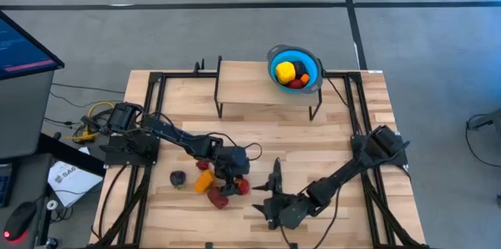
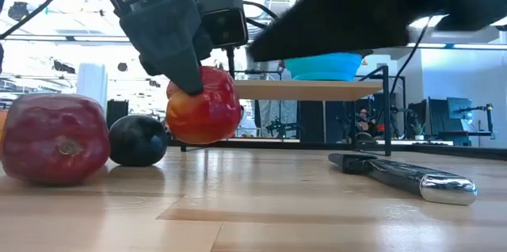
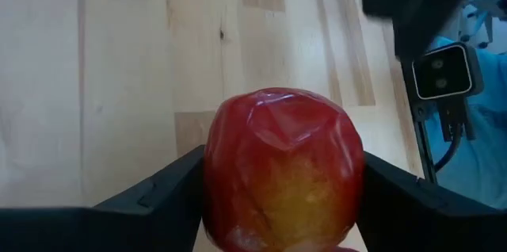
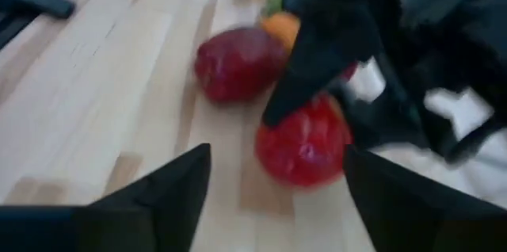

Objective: Pick & Place Fruit
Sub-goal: Put the right red apple into the blue strainer bowl on the shelf

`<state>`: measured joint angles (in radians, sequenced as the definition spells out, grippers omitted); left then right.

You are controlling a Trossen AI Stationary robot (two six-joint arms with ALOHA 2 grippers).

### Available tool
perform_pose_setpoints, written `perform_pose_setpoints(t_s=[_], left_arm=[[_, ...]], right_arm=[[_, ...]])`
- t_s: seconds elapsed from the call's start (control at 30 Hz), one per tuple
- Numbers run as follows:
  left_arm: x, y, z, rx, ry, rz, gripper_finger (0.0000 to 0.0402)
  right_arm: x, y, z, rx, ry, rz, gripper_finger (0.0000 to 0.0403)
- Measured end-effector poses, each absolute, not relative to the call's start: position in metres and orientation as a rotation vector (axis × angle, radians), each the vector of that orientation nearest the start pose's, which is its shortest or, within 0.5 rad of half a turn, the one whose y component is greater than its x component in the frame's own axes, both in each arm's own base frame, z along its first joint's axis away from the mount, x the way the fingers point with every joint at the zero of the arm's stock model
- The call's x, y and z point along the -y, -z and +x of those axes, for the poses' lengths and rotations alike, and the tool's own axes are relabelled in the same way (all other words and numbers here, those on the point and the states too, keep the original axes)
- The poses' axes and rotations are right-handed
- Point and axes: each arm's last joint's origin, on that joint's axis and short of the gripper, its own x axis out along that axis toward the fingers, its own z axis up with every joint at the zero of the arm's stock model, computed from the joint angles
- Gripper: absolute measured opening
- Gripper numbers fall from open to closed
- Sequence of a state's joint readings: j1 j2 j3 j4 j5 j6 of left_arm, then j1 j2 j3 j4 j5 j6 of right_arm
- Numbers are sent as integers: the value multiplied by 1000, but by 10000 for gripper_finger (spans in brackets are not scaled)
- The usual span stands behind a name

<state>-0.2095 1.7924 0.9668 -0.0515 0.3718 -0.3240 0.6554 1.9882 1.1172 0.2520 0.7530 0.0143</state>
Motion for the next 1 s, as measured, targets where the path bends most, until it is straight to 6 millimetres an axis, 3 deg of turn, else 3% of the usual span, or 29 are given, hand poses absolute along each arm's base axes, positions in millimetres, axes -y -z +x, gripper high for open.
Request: perform_pose_setpoints(t_s=[0.2,0.43,0.6,1.0], left_arm=[[84,-150,340,-958,447,-384,258],[85,-152,341,-935,457,-385,260],[85,-153,343,-917,463,-384,262],[86,-155,345,-892,462,-402,276]], right_arm=[[-225,-130,341,-454,172,-486,340],[-225,-116,360,-475,145,-706,352],[-224,-111,371,-485,159,-727,337],[-223,-111,372,-490,165,-720,272]])
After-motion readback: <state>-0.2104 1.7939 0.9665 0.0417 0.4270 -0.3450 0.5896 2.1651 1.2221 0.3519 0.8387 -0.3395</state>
